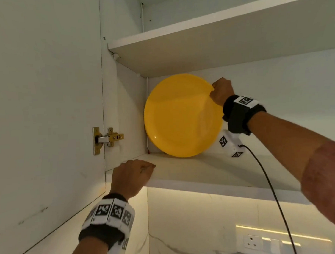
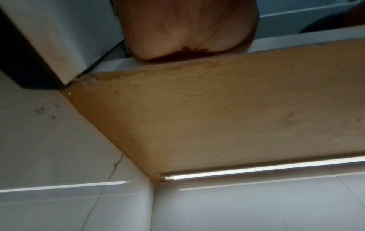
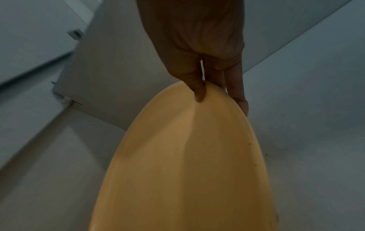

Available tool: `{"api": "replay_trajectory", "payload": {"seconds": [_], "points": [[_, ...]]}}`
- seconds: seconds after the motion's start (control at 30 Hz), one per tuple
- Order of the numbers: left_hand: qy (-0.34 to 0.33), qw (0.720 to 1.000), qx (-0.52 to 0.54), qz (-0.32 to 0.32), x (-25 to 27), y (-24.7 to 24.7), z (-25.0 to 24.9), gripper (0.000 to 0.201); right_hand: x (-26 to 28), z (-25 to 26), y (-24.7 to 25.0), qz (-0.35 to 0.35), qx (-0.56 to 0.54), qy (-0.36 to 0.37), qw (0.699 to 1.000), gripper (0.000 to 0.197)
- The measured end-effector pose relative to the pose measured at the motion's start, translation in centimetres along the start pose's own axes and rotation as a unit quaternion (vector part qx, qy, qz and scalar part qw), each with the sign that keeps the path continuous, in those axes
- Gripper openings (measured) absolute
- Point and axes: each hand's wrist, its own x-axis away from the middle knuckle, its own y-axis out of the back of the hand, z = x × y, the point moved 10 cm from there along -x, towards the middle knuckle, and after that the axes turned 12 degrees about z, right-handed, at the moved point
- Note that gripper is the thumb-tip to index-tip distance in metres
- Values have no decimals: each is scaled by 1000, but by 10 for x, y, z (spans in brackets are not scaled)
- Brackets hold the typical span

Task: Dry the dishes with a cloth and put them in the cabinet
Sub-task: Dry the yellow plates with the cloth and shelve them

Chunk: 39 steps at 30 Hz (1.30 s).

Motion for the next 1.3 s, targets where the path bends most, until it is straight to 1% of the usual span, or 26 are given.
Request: {"api": "replay_trajectory", "payload": {"seconds": [0.03, 0.1, 0.13, 0.23, 0.3, 0.33, 0.4, 0.47, 0.5, 0.6, 0.77, 0.97, 1.07, 1.17, 1.3], "points": [[-4, 1000, 4, -13, 1, 1, 1, 58, -8, -2, -8, 0, -9, 1, 1000, 18], [-11, 999, 13, -38, 1, 3, 4, 69, -25, -7, -25, 1, -10, -6, 1000, 20], [-14, 999, 12, -50, 1, 5, 4, 73, -32, -8, -33, 4, -6, -5, 1000, 18], [-16, 998, 8, -66, 1, 5, 6, 78, -48, -11, -49, 2, 9, -20, 1000, 15], [-21, 997, 22, -70, 2, 5, 6, 74, -57, -19, -55, -1, 18, -39, 999, 32], [-27, 996, 29, -76, 1, 5, 6, 71, -59, -21, -57, -3, 24, -42, 999, 31], [-37, 995, 34, -83, 2, 7, 3, 74, -61, -25, -60, -6, 39, -45, 998, 12], [-39, 995, 37, -83, 2, 7, 3, 76, -62, -27, -60, -11, 64, -41, 997, 29], [-39, 995, 41, -82, 3, 7, 3, 76, -63, -28, -60, -18, 71, -34, 997, 31], [-47, 994, 49, -85, 3, 8, 2, 74, -60, -26, -55, -46, 86, -15, 995, 31], [-52, 993, 64, -86, 3, 7, 2, 71, -54, -18, -56, -71, 157, 6, 985, 33], [-50, 992, 58, -96, 4, 8, 4, 66, -53, -15, -63, -64, 193, 15, 979, 26], [-55, 992, 57, -101, 4, 8, 4, 63, -53, -15, -64, -65, 196, 12, 978, 28], [-53, 992, 50, -100, 3, 7, 6, 64, -52, -12, -64, -66, 205, 14, 977, 25], [-57, 991, 50, -108, 4, 9, 5, 63, -47, -11, -63, -57, 215, 5, 975, 29]]}}
